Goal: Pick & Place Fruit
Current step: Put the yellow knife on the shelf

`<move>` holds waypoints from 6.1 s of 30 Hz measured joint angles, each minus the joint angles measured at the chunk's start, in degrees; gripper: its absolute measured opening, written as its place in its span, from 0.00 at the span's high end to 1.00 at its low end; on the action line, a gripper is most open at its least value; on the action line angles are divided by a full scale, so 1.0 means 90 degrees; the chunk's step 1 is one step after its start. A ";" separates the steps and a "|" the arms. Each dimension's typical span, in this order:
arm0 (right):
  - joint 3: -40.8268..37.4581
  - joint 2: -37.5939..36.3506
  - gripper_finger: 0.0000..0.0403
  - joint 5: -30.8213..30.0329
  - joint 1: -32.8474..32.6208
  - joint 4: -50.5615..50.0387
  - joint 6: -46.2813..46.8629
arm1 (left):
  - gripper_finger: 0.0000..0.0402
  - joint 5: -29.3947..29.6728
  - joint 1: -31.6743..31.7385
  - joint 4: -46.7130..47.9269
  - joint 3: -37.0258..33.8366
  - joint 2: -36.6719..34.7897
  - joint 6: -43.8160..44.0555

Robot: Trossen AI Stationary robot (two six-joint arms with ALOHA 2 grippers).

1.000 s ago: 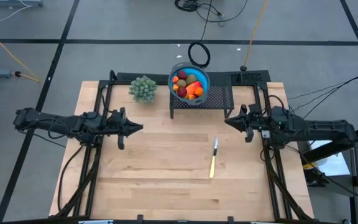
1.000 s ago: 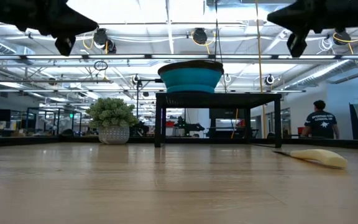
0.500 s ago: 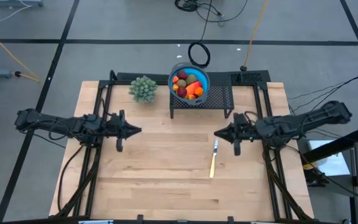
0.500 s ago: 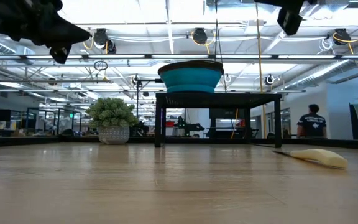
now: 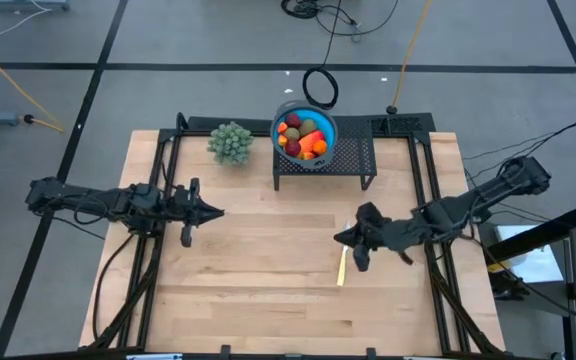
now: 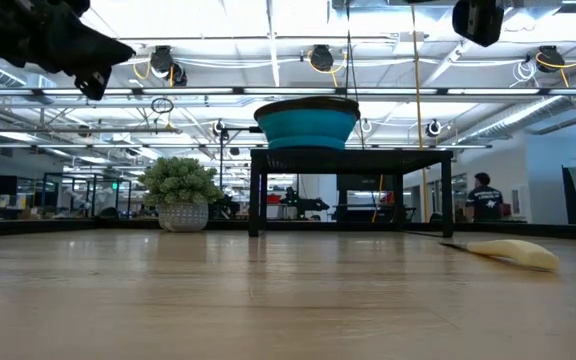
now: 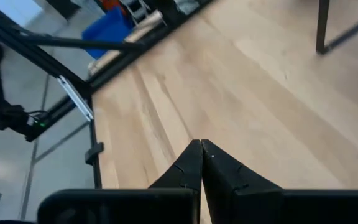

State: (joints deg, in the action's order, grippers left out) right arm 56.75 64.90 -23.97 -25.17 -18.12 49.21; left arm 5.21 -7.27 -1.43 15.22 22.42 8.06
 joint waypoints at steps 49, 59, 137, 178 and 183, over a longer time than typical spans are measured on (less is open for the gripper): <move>0.1168 0.2334 1.00 0.3328 0.0258 -0.2824 0.4451 | 0.95 -0.0075 0.0000 0.1136 0.0005 -0.1256 -0.0332; 0.1166 0.2334 1.00 0.3333 0.0256 -0.2593 0.4378 | 0.95 -0.0073 0.0000 0.1138 0.0005 -0.1256 -0.0341; -0.0170 0.2574 0.41 0.2660 0.0261 -0.1126 0.6838 | 0.95 -0.0055 0.0000 0.1139 0.0008 -0.1256 -0.0348; 0.0530 0.3959 0.42 0.2643 0.0345 -0.1939 0.6353 | 0.95 0.0146 0.0002 0.1138 0.0008 -0.1256 -0.0174; 0.0530 0.3959 0.43 0.2612 0.0345 -0.1960 0.6252 | 0.95 0.0146 0.0002 0.1139 0.0008 -0.1256 -0.0176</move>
State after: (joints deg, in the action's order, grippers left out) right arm 61.52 100.53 -0.47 -22.06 -35.76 105.48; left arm 6.52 -7.25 8.82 15.29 11.11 6.48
